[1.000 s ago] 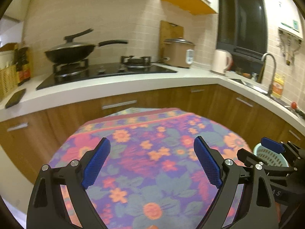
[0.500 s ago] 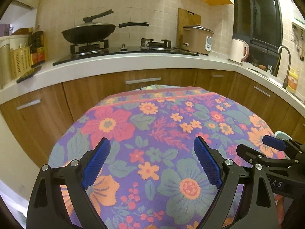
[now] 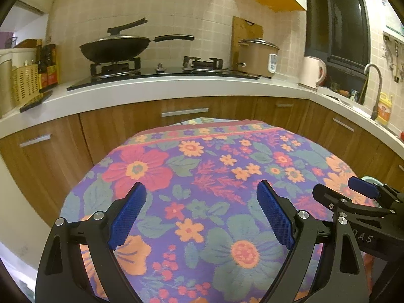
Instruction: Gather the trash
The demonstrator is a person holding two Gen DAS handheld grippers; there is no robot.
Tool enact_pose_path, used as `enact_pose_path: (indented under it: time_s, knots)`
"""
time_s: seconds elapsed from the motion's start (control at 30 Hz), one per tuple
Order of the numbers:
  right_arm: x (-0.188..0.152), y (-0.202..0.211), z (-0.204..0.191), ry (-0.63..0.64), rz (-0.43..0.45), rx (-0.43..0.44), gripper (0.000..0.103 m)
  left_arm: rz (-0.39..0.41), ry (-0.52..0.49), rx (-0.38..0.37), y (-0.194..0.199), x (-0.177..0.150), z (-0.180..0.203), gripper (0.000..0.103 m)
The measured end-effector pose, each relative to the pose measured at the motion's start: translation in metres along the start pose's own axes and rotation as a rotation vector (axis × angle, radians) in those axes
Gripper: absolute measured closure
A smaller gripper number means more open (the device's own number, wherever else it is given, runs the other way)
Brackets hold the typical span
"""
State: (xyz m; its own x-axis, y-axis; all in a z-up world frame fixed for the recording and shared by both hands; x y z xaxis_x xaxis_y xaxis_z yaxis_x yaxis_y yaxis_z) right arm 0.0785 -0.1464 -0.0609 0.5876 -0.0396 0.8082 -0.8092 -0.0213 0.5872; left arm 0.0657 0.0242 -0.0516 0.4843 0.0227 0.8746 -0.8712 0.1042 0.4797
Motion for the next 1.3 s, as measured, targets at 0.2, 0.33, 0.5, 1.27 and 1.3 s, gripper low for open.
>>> enact_pose_path:
  time_s: [0.2, 0.33, 0.5, 1.27, 1.3]
  knots:
    - [0.0, 0.022, 0.033, -0.01, 0.023, -0.104, 0.018, -0.016, -0.02, -0.085, 0.014, 0.003, 0.032, 0.016]
    - [-0.001, 0.036, 0.053, -0.049, 0.049, -0.142, 0.017, 0.001, -0.048, -0.104, 0.018, 0.006, 0.053, 0.016]
    - [-0.004, 0.057, 0.081, -0.112, 0.08, -0.208, 0.017, 0.031, -0.075, -0.135, 0.027, 0.015, 0.075, 0.016]
    - [-0.023, 0.123, 0.162, -0.272, 0.147, -0.37, 0.017, 0.052, -0.148, -0.304, 0.051, 0.01, 0.156, 0.015]
    - [-0.024, 0.124, 0.163, -0.273, 0.149, -0.374, 0.017, 0.051, -0.146, -0.307, 0.052, 0.01, 0.157, 0.015]
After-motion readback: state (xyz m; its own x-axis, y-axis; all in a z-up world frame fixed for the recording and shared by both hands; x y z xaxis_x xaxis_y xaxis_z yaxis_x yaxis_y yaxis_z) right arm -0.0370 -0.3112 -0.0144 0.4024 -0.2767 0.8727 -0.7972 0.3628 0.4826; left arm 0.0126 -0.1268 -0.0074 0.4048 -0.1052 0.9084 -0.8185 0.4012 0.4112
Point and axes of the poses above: each gripper's, at about its wrist camera, not at the fingertips, and y roughly against the way its jaws point, z to its right, x to its top, the point moved 6 cm from there along -y, roughly the way its jaws point, and after that the axes turned 1 degree about z, right-handed, at the moved point
